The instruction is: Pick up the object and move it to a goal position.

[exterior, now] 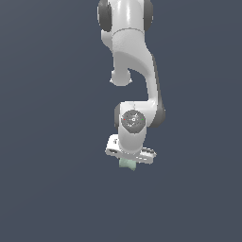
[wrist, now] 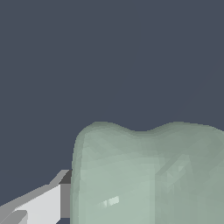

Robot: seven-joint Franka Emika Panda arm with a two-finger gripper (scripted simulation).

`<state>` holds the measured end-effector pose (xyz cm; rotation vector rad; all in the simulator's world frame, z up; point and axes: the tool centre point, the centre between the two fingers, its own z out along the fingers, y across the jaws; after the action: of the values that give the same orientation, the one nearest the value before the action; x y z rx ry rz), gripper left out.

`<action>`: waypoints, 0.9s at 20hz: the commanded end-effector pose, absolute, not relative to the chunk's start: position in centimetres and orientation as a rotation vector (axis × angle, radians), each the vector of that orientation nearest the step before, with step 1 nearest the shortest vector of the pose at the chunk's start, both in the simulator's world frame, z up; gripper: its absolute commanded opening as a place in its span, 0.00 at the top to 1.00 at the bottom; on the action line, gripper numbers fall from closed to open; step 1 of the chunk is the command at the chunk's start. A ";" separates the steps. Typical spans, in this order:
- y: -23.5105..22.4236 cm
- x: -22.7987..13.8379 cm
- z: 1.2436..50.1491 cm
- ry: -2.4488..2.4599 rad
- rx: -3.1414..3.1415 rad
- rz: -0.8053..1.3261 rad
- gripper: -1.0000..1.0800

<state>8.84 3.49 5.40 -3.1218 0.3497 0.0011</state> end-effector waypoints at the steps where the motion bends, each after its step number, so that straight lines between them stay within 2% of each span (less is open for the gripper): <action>1: 0.6 9.3 6.0 0.352 -3.122 0.000 1.00; 12: -11.4 11.6 8.6 0.352 -3.122 0.000 1.00; 18: -15.5 12.5 9.5 0.352 -3.122 0.000 1.00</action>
<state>12.29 -14.74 9.31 -3.1222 0.3556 -0.0001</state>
